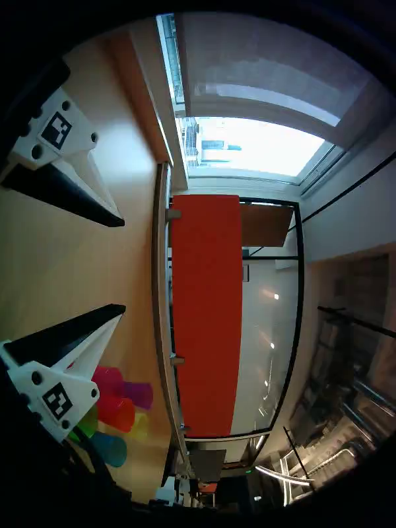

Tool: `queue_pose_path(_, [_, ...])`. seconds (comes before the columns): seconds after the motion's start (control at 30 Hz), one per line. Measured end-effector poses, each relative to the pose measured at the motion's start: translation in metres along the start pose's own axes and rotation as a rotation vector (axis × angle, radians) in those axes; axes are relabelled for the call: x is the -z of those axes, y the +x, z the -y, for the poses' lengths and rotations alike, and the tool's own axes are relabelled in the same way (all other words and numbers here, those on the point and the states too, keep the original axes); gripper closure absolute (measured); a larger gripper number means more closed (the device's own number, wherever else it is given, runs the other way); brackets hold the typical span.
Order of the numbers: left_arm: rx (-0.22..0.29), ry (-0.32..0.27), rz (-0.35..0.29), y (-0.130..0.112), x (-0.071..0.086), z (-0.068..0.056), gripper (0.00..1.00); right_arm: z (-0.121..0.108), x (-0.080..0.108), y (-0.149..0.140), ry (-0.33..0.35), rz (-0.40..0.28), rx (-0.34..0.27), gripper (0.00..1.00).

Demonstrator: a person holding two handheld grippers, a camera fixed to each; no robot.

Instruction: Pour water

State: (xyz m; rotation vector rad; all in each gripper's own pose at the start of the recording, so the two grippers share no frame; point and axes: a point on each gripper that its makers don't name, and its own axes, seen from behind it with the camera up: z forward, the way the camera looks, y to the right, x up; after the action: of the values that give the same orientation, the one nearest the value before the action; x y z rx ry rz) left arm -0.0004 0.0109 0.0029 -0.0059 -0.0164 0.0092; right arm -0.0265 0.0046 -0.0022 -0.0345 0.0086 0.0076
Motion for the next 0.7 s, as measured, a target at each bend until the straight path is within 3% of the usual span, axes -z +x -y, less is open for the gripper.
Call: queue_pose_path(0.7, [0.002, -0.001, -0.002, -0.0052, -0.0022, -0.0001, 0.14, -0.0005, 0.0001, 0.0000, 0.000, 0.000, 0.000, 0.00])
